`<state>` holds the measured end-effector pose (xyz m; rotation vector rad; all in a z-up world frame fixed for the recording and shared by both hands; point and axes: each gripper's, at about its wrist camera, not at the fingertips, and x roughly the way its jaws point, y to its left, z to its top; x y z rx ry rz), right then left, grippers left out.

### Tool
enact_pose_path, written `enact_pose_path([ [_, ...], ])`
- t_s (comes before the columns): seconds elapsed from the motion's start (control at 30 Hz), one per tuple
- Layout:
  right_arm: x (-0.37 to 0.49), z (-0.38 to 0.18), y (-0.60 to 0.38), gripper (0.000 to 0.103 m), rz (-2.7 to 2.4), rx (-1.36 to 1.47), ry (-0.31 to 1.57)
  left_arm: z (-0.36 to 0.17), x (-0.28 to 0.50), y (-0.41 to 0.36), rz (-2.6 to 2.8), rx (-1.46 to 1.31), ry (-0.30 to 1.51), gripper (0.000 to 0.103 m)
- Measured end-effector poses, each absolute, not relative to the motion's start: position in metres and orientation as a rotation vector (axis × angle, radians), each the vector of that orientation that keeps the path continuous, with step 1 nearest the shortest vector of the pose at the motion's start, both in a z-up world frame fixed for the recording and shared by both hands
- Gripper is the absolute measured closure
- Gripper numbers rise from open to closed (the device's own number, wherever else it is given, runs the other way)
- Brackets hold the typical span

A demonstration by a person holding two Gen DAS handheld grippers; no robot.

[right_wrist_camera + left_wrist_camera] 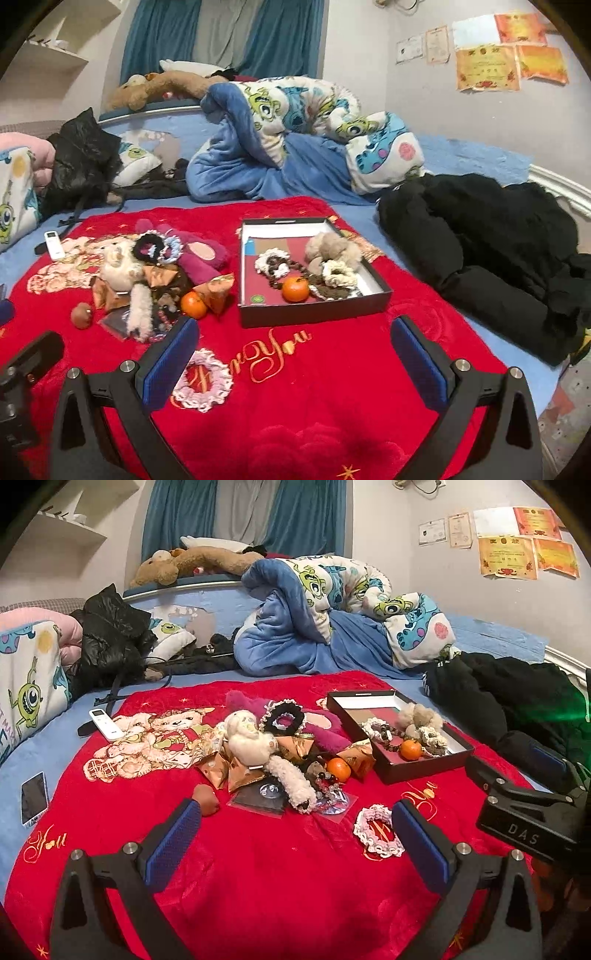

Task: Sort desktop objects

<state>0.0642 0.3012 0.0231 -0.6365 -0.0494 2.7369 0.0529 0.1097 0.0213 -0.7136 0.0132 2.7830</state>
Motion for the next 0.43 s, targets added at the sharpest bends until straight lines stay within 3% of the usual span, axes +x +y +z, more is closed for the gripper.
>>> enact_pose_path([
  [0.43, 0.0653, 0.0201, 0.295, 0.0, 2.711, -0.633, -0.082, 0.0194, 0.0531, 0.1059, 2.783, -0.721, 0.018, 0.0],
])
